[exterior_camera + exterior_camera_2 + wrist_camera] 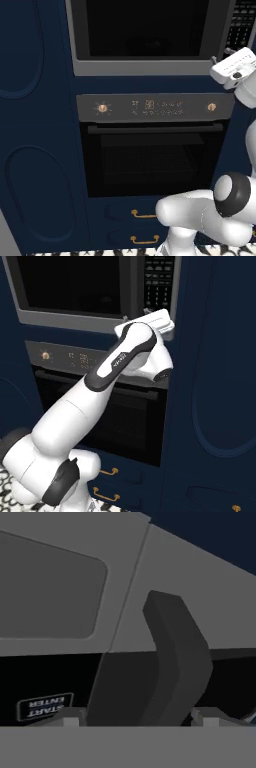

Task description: Pick the onion from the sink and place it in the bowl. Then pick the bowl and place it in the microwave. Then close the microwave door and press the start button.

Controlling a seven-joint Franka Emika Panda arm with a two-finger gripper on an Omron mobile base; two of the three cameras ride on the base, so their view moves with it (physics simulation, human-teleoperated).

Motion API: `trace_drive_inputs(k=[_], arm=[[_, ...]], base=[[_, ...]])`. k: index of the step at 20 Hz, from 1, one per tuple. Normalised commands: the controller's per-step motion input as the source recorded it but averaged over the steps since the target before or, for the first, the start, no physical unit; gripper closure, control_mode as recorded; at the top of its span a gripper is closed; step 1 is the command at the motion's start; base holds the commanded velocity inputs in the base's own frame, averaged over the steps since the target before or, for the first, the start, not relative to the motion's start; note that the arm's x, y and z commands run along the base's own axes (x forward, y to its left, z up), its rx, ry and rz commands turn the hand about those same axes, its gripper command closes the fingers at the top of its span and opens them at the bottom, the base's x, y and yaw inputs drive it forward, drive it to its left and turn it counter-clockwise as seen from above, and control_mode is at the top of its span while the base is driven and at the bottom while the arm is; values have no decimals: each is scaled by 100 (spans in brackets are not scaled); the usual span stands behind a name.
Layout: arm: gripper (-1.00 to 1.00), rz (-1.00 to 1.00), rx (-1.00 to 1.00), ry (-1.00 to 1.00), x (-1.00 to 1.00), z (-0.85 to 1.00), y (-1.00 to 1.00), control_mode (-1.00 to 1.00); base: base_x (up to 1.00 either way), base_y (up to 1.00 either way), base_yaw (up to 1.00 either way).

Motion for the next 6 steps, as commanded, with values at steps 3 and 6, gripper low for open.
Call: trace_drive_inputs(k=[3, 6], arm=[[-100, 4, 0, 0, -27, -2, 4, -100], [-100, 0, 0, -2, -96, 0, 22, -100]], base=[[0, 0, 0], [0, 0, 0]])
